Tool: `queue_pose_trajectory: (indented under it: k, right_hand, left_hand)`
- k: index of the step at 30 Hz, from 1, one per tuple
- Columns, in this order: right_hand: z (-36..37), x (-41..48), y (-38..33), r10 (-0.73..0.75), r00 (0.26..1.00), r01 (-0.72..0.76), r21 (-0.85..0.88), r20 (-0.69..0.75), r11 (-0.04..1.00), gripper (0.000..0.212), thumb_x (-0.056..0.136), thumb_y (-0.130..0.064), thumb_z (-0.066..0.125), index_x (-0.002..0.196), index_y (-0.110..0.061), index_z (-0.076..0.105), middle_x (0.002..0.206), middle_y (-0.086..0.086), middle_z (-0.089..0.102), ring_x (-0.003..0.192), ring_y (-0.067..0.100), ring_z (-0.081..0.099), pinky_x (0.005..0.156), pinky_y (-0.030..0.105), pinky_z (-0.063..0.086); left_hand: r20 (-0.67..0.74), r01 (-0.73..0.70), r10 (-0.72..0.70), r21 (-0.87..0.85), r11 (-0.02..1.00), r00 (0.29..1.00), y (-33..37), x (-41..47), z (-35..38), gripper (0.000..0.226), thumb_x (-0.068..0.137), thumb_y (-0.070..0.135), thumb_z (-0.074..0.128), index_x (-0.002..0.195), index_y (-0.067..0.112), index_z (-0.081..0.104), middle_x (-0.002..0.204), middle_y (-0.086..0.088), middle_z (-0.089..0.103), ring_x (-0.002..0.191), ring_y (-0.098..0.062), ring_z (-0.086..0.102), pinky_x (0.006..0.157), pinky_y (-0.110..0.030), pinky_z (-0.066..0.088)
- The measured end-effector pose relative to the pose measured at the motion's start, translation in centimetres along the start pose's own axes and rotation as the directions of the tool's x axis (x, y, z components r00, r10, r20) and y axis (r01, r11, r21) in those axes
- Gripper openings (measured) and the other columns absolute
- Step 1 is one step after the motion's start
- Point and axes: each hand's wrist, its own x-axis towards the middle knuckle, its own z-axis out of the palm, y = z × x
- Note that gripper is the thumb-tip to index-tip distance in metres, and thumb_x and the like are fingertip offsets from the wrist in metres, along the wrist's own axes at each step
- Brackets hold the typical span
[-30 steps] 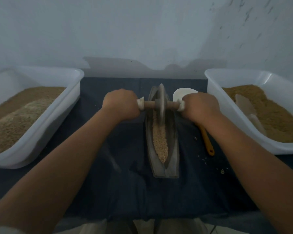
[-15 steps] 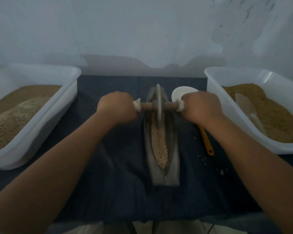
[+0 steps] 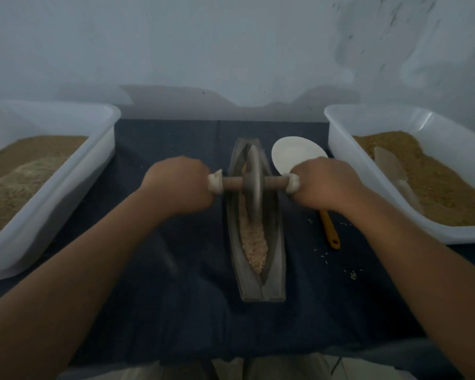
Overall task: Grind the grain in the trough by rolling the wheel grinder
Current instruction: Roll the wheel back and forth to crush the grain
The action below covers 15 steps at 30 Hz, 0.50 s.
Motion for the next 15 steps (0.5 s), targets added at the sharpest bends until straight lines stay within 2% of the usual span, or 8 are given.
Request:
queue_pose_trajectory:
  k: [4,6,8,10,11,13,14,15]
  right_hand:
    - [0.7,2.9,-0.7,0.082,0.952,-0.096,-0.033,-0.294,0.995,0.029,0.092,-0.045,0.056,0.07,-0.027,0.056,0.069,-0.005,0.06,0.059,0.014,0.05,0.056,0.031,0.037]
    - [0.0,3.0,-0.7,0.072,0.971,-0.082,-0.031,-0.228,0.996,0.024,0.091,-0.04,0.059,0.072,-0.025,0.062,0.07,-0.003,0.061,0.062,0.018,0.056,0.056,0.03,0.038]
    - [-0.9,1.6,-0.3,0.025,1.0,-0.025,-0.009,0.018,1.0,0.018,0.089,-0.04,0.061,0.077,-0.027,0.065,0.074,-0.004,0.065,0.066,0.015,0.061,0.056,0.029,0.039]
    - [-1.1,-1.3,0.5,-0.063,0.965,0.038,0.1,0.254,0.994,0.017,0.076,-0.045,0.062,0.072,-0.03,0.065,0.065,-0.004,0.067,0.057,0.01,0.063,0.05,0.027,0.041]
    - [-1.1,-3.0,0.8,-0.112,0.945,0.07,0.146,0.307,0.987,0.021,0.066,-0.051,0.059,0.071,-0.032,0.065,0.064,-0.009,0.068,0.054,0.007,0.064,0.047,0.026,0.041]
    - [-0.3,-4.7,1.1,-0.154,0.951,0.117,0.151,0.268,0.982,0.03,0.056,-0.06,0.048,0.077,-0.043,0.064,0.067,-0.027,0.065,0.05,0.006,0.061,0.043,0.025,0.039]
    - [0.2,-4.4,1.1,-0.147,0.97,0.125,0.121,0.193,0.985,0.032,0.057,-0.062,0.046,0.073,-0.041,0.064,0.066,-0.026,0.064,0.047,0.007,0.059,0.043,0.025,0.038]
    - [0.4,-3.6,0.9,-0.114,0.987,0.105,0.082,0.11,0.991,0.033,0.062,-0.063,0.047,0.067,-0.034,0.063,0.062,-0.016,0.065,0.048,0.006,0.057,0.045,0.025,0.038]
  left_hand:
    - [-0.083,0.097,-0.093,0.037,0.995,0.992,0.6,3.5,-0.5,0.028,0.082,0.047,0.06,0.073,0.021,0.06,0.075,0.001,0.062,0.069,-0.027,0.062,0.066,-0.034,0.052]
    - [-0.045,0.078,-0.076,0.032,0.996,0.996,0.8,3.5,-0.8,0.026,0.083,0.044,0.062,0.073,0.021,0.058,0.076,0.002,0.061,0.071,-0.027,0.062,0.068,-0.035,0.052]
    - [0.041,-0.006,0.006,0.001,1.0,0.999,0.3,1.8,-0.9,0.023,0.083,0.042,0.062,0.072,0.022,0.057,0.076,0.004,0.062,0.074,-0.026,0.064,0.068,-0.035,0.054]
    - [0.101,-0.127,0.128,-0.01,0.992,0.987,-0.5,-1.0,-0.4,0.022,0.077,0.045,0.058,0.069,0.024,0.057,0.07,0.008,0.06,0.066,-0.018,0.062,0.058,-0.029,0.048]
    - [0.094,-0.175,0.176,-0.018,0.984,0.98,-0.8,-2.5,0.0,0.024,0.073,0.048,0.054,0.067,0.025,0.057,0.064,0.009,0.058,0.059,-0.012,0.057,0.051,-0.025,0.041]
    - [0.069,-0.198,0.2,-0.029,0.98,0.977,-1.2,-3.9,0.7,0.029,0.068,0.052,0.048,0.064,0.025,0.054,0.057,0.01,0.054,0.051,-0.006,0.048,0.046,-0.023,0.031]
    - [0.074,-0.176,0.178,-0.031,0.984,0.981,-1.3,-3.7,0.9,0.03,0.069,0.053,0.047,0.063,0.024,0.055,0.057,0.01,0.053,0.051,-0.007,0.048,0.047,-0.024,0.032]
    - [0.084,-0.137,0.14,-0.036,0.99,0.987,-1.1,-3.1,0.9,0.03,0.07,0.053,0.049,0.064,0.024,0.056,0.06,0.009,0.055,0.054,-0.01,0.051,0.049,-0.025,0.036]
